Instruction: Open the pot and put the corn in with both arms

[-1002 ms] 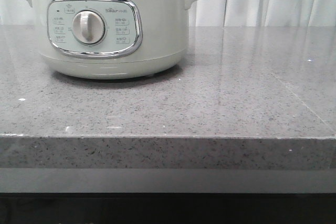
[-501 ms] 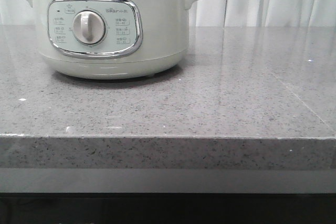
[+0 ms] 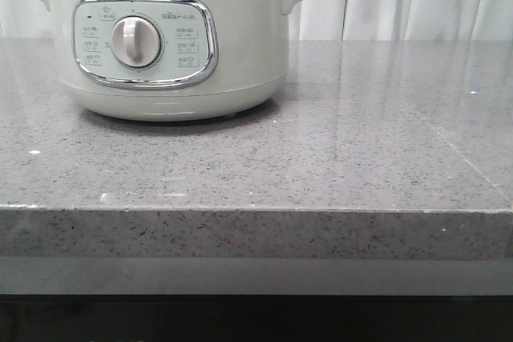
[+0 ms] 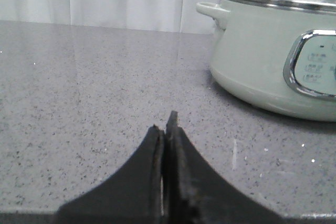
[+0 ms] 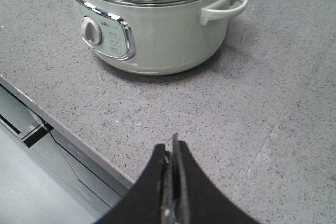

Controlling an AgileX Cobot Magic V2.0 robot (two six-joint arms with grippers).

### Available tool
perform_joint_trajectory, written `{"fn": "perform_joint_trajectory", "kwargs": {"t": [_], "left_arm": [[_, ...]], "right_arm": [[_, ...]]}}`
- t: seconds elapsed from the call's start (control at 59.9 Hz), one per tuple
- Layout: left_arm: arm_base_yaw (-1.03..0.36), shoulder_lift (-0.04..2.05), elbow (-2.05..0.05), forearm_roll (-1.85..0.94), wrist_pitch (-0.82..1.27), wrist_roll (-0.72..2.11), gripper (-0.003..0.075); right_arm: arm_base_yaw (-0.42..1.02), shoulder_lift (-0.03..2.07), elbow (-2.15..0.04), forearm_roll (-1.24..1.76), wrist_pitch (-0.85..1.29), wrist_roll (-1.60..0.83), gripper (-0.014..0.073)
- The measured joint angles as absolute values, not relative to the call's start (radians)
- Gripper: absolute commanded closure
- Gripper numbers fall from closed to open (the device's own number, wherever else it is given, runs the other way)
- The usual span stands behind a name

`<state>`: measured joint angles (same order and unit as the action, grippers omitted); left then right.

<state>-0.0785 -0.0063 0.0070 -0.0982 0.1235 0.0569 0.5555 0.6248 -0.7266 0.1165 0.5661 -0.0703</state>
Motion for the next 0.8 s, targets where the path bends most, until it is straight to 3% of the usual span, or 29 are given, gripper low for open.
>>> {"fn": "perform_joint_trajectory", "kwargs": {"t": [0.802], "left_arm": [[-0.078, -0.006, 0.007, -0.102, 0.039, 0.057, 0.0741]], "right_arm": [[0.555, 0.625, -0.727, 0.116, 0.566, -0.070, 0.0662]]}}
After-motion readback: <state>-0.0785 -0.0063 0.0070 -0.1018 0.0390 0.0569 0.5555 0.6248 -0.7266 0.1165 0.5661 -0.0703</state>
